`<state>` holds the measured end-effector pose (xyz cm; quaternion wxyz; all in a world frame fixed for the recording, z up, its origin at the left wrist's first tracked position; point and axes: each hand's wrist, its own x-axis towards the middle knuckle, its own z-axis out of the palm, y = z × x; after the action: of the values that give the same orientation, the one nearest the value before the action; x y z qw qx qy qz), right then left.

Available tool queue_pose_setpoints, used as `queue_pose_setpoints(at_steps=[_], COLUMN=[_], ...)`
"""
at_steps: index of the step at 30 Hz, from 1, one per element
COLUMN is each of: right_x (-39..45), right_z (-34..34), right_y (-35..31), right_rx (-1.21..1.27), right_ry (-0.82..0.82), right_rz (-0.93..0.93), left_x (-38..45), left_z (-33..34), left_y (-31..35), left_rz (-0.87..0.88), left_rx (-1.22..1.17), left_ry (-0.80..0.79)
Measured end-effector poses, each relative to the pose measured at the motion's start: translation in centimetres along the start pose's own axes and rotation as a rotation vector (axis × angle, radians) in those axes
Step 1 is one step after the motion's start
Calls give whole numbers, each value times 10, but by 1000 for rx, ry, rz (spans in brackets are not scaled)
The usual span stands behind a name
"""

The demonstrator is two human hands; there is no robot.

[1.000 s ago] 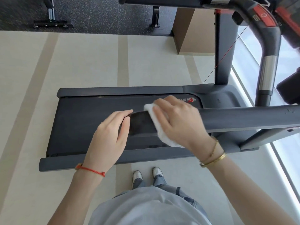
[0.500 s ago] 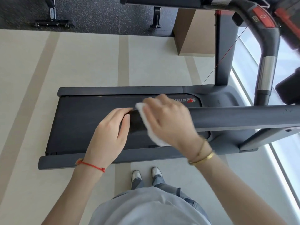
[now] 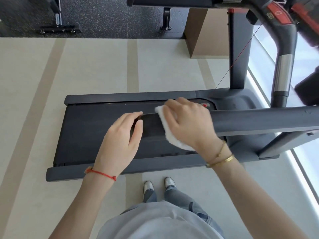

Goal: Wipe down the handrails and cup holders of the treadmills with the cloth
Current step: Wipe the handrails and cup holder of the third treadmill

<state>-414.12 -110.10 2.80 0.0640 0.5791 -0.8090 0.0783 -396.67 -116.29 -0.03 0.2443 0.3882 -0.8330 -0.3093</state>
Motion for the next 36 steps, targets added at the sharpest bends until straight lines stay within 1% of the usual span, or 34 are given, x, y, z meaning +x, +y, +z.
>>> queue_pose_setpoints(at_steps=[2,3,4,6,8,12,15,22,25,27,29,31,34,36], right_x=[-3,-6,-8,-14,-19,-29,-38,-60,-69,-68,-62,-59,-65,-75], right_z=[7,10,11,12,13,10,5,-7,-14,-14,-9,-3,-7,-13], right_y=[-7,-4,3,14,29,76,119,227,266,268,255,249,274,306], right_rx=[-16,26,102,223,210,83,38,65,82,16,-38,-9,85,27], right_ry=[-27,-23,11,158,263,241,264,451,446,409,328,301,312,371], right_rz=[-116,-146,-169,-215,-212,-110,-110,-149,-108,-78,-116,-201,-267,-259], left_x=[2,4,6,9,13,19,24,40,46,50,54,57,59,57], left_z=[2,4,6,10,16,38,61,119,144,159,171,180,190,196], left_y=[4,7,10,18,29,57,79,138,163,177,189,196,204,211], left_rz=[26,39,54,96,156,219,221,210,215,216,207,191,179,196], left_rx=[-5,-8,-5,35,113,219,228,218,217,229,235,236,232,244], left_ry=[8,14,19,23,24,18,8,-43,-68,-78,-85,-91,-72,-61])
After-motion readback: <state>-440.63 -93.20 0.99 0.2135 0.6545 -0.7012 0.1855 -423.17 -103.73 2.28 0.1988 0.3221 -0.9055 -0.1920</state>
